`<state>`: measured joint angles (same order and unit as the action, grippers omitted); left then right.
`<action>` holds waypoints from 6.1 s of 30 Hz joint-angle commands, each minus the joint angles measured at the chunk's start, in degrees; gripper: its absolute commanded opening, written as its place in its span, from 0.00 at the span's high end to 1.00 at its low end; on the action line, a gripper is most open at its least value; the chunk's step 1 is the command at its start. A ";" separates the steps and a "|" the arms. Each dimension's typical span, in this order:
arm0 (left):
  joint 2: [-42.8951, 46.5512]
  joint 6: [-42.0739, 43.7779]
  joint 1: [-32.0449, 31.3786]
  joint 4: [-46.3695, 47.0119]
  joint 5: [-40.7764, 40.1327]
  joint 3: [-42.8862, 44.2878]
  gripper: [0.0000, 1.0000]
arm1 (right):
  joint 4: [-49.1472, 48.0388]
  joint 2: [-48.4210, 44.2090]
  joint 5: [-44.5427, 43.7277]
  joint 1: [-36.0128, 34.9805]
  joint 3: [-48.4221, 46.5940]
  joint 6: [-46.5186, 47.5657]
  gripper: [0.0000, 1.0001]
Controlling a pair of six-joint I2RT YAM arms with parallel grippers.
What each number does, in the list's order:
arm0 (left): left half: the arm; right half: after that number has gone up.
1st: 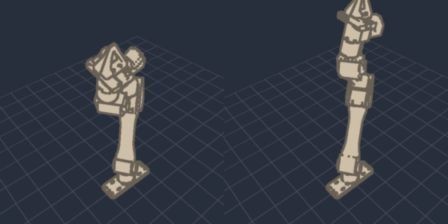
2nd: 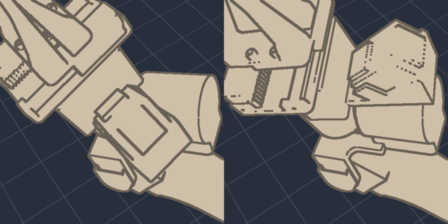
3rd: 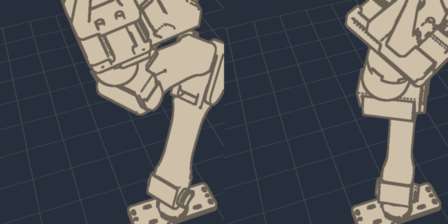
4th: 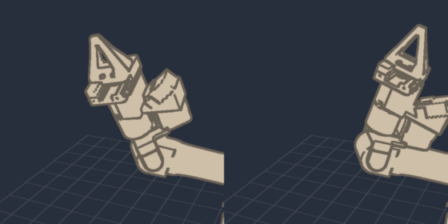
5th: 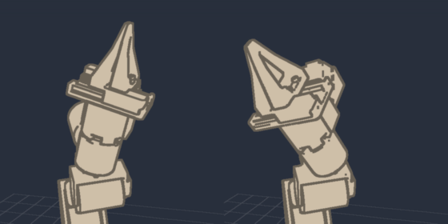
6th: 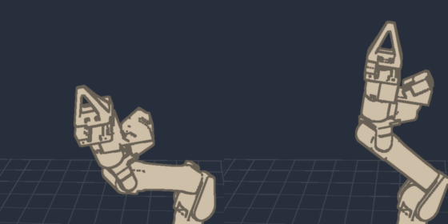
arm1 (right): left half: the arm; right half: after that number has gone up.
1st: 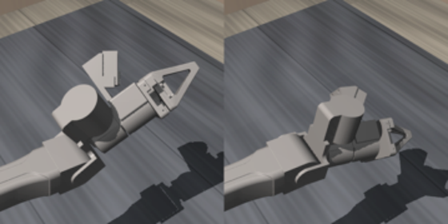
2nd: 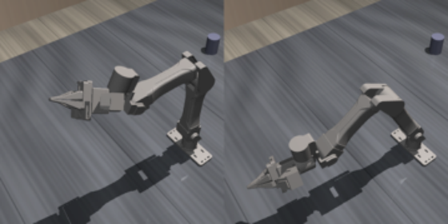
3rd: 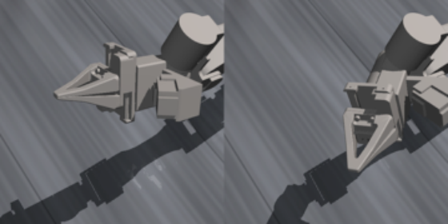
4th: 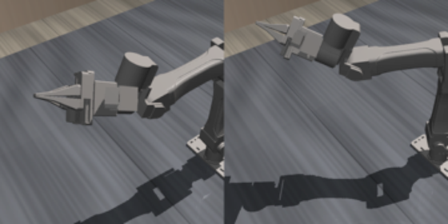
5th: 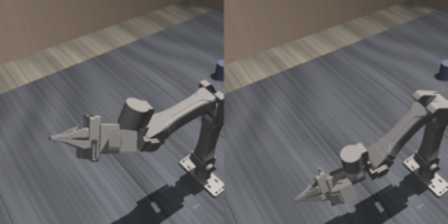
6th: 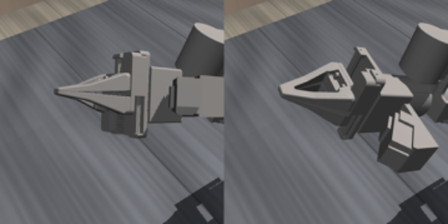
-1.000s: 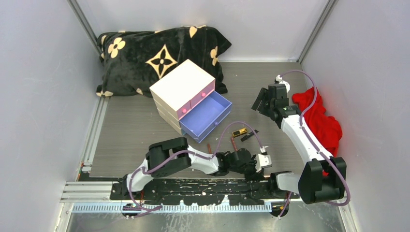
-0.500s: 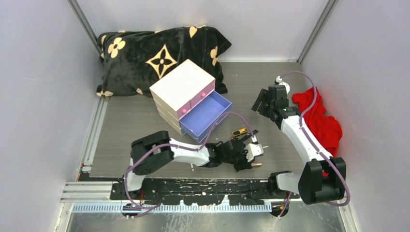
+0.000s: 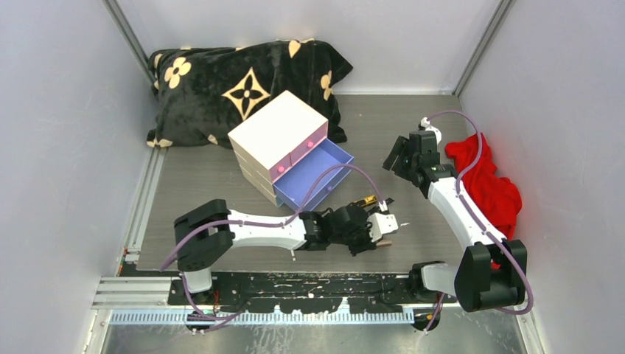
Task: Organize the makeup
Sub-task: Pick up the lipstick at the center of the board, then place the lipstick in the drawer, then pick up the makeup from the center of the board, then place the makeup in the drawer.
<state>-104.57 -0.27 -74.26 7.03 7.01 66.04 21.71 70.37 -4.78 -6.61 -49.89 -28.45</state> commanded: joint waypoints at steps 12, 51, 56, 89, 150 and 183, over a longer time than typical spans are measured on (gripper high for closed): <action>16.82 3.81 14.34 -26.22 -9.57 16.62 1.00 | -4.24 -1.83 3.77 0.20 2.23 -1.64 0.33; 24.43 -6.05 21.25 -24.91 -22.49 3.19 0.37 | -1.48 -4.03 5.42 0.21 4.44 -0.73 0.33; 26.07 -5.69 21.26 -25.66 -19.84 5.17 0.34 | 0.55 -3.32 6.10 0.20 4.98 -1.02 0.34; 31.41 -6.15 21.15 -20.59 -7.71 0.29 0.31 | 14.00 -5.20 -9.56 -12.39 9.16 -21.79 0.42; 39.54 -6.64 21.16 -23.87 -16.43 -3.53 0.31 | 8.59 0.07 -2.31 -15.97 -15.26 -7.09 0.99; 41.66 -7.11 21.17 -26.06 -18.70 -4.25 0.31 | 2.45 18.58 5.95 -30.13 -28.44 -6.52 0.74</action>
<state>-63.53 -7.09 -52.90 -20.45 -11.55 61.54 25.32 89.95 1.37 -36.67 -76.93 -36.97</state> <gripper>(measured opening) 0.688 0.256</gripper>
